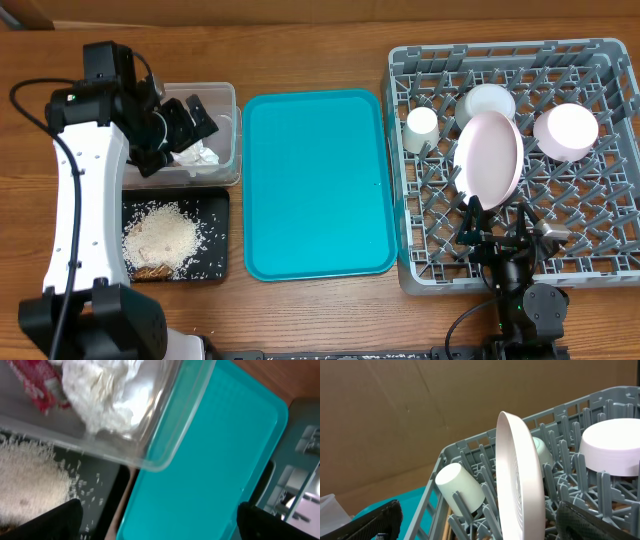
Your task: Sort waste into correct bins and load items into the dishwasher
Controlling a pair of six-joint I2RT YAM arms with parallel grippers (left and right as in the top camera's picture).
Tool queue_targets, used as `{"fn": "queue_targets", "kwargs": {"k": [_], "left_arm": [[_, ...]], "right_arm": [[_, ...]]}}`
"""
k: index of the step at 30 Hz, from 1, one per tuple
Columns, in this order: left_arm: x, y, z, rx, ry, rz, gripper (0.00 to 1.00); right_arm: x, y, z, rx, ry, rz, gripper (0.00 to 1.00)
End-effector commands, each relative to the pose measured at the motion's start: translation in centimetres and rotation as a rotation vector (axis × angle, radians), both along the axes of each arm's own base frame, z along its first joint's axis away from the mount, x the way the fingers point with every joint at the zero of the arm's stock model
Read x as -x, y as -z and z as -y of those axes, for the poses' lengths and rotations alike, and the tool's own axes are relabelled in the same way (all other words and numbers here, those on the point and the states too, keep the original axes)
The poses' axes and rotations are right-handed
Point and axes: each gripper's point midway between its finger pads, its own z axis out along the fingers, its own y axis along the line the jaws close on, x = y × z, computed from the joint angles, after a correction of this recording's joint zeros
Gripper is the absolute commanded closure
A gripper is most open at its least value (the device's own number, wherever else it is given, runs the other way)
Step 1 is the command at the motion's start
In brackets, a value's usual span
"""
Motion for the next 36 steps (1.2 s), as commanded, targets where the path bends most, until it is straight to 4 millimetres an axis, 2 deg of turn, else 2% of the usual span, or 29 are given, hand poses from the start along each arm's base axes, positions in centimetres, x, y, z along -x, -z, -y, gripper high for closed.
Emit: {"fn": "queue_targets", "kwargs": {"k": [1, 5, 8, 12, 19, 27, 31, 36], "left_arm": [[2.1, -3.2, 0.5, -0.02, 0.006, 0.057, 0.0], [5.1, -4.6, 2.1, -0.023, 0.045, 0.083, 0.0], [7.1, -4.8, 3.5, -0.032, 0.089, 0.137, 0.0], [8.4, -4.5, 4.3, -0.062, 0.116, 0.284, 0.0], [8.9, -2.7, 4.6, -0.069, 0.1, 0.571, 0.0], [7.9, -1.9, 3.9, -0.128, 0.059, 0.999, 0.0], [8.6, -1.2, 3.6, -0.163, 0.048, 1.172, 0.0], [9.5, 0.7, 3.5, -0.174, 0.045, 1.219, 0.0]], "right_arm": [[0.0, 0.1, 0.1, 0.002, 0.003, 0.006, 0.0], [0.0, 0.1, 0.1, 0.002, 0.003, 0.006, 0.0], [0.0, 0.1, 0.1, 0.002, 0.003, 0.006, 0.0], [0.0, 0.1, 0.1, 0.002, 0.003, 0.006, 0.0], [0.0, 0.1, 0.1, 0.002, 0.003, 0.006, 0.0], [0.0, 0.1, 0.1, 0.002, 0.003, 0.006, 0.0], [0.0, 0.1, 0.1, 0.002, 0.003, 0.006, 0.0], [0.0, 0.1, 0.1, 0.002, 0.003, 0.006, 0.0]]}}
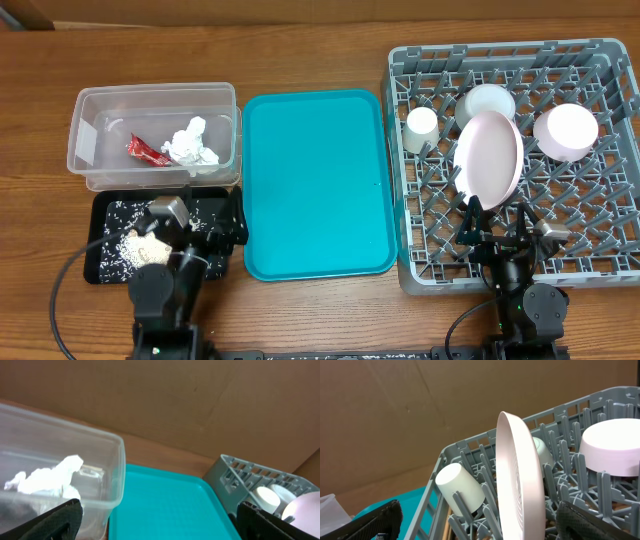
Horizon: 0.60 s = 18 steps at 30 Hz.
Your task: Sort waste into correct bins and load items into the dishwasher
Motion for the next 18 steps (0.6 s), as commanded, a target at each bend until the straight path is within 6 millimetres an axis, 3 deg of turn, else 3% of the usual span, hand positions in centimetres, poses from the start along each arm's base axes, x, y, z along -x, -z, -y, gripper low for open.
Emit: {"fn": "queue_targets", "kwargs": {"k": [1, 16, 18], "left_arm": [[0.5, 1.2, -0.4, -0.022, -0.026, 0.017, 0.0], [2.2, 5.3, -0.9, -0.201, -0.043, -0.027, 0.0], [2.3, 5.0, -1.3, -0.251, -0.06, -0.004, 0.0]], "right_arm": [[0.0, 0.1, 0.1, 0.002, 0.003, 0.006, 0.0], [0.0, 0.1, 0.1, 0.002, 0.003, 0.006, 0.0], [0.0, 0.1, 0.1, 0.002, 0.003, 0.006, 0.0]]}}
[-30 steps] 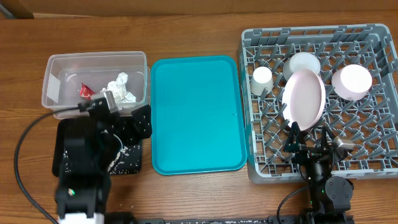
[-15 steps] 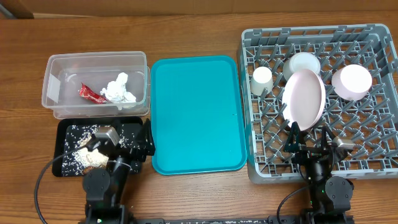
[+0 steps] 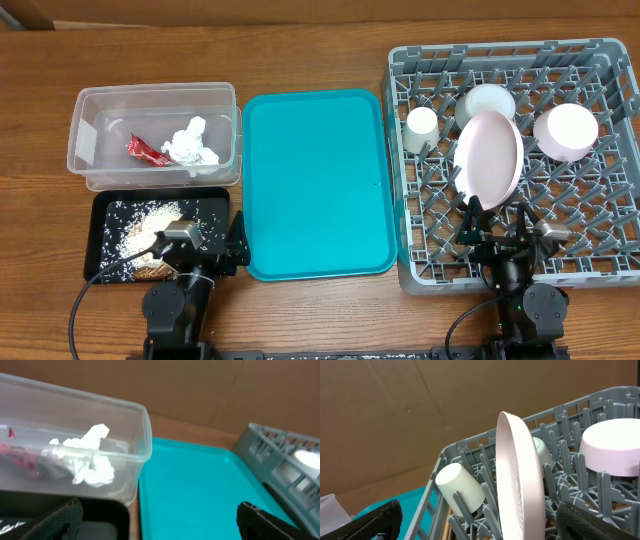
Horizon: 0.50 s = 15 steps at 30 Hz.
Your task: Sort waste into correct bins and load items into the dishwasher
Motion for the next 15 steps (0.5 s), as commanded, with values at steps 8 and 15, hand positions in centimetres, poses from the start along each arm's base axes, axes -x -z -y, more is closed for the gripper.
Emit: {"fn": "queue_targets", "kwargs": {"k": [8, 15], "left_arm": [[0.23, -1.46, -0.83, -0.264, -0.058, 0.095, 0.0], [0.22, -1.42, -0.92, -0.252, -0.056, 0.092, 0.0]], "right_arm": [[0.01, 0.13, 0.08, 0.002, 0.003, 0.006, 0.0], [0.01, 0.13, 0.08, 0.002, 0.003, 0.006, 0.0]]}}
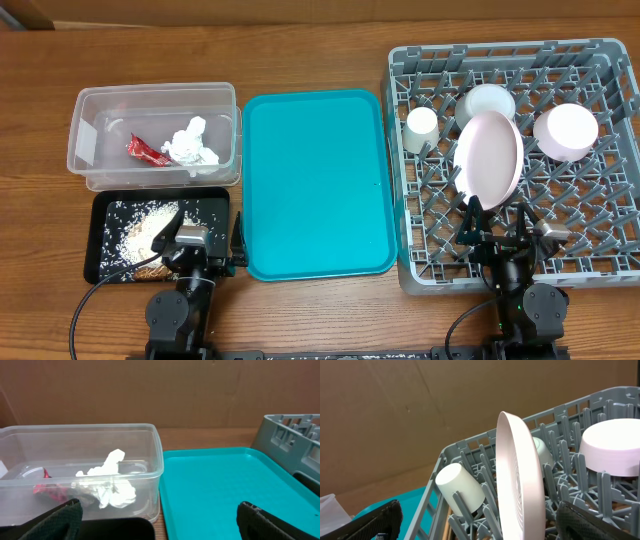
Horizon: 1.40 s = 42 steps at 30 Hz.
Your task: Sort waste into correct bins and load items into the dishwasher
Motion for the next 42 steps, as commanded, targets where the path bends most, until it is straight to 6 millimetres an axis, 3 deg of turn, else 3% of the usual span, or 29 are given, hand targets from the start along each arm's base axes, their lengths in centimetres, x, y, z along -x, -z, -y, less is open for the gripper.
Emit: {"fn": "queue_targets", "kwargs": {"k": [1, 42], "left_arm": [[0.01, -0.04, -0.57, -0.026, -0.027, 0.009, 0.0], [0.02, -0.05, -0.25, 0.005, -0.011, 0.007, 0.0]], "right_arm": [[0.01, 0.13, 0.08, 0.002, 0.003, 0.006, 0.0], [0.01, 0.13, 0.08, 0.002, 0.003, 0.006, 0.0]]}}
